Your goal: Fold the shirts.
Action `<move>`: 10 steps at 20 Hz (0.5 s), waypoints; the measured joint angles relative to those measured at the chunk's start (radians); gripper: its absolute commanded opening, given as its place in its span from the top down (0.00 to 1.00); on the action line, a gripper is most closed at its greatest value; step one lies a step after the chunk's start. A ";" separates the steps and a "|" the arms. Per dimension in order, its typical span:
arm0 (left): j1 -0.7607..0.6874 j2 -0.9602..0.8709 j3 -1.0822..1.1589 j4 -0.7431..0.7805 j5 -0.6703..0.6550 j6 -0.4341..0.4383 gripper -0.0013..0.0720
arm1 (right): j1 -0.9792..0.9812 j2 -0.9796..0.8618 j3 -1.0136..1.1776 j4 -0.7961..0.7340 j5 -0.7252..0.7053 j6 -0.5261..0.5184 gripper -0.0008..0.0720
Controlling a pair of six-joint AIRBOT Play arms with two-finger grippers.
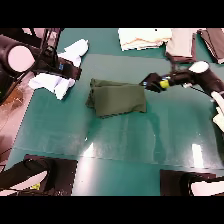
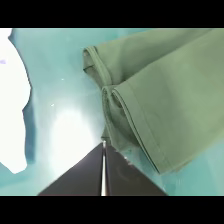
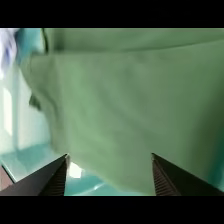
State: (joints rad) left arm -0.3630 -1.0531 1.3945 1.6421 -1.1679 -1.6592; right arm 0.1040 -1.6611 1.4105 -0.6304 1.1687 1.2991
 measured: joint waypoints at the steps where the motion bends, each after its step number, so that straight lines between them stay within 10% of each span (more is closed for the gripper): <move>1: 0.001 0.012 0.001 0.001 -0.003 -0.002 0.94 | -0.031 0.002 -0.049 0.014 0.006 -0.026 0.10; 10: 0.000 0.060 0.003 -0.005 -0.083 -0.015 0.94 | -0.077 -0.082 -0.185 0.106 -0.020 -0.161 0.10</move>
State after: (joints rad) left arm -0.3626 -0.9932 1.3979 1.6375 -1.2510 -1.6745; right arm 0.0273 -1.7428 1.2251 -0.5243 1.1488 1.1385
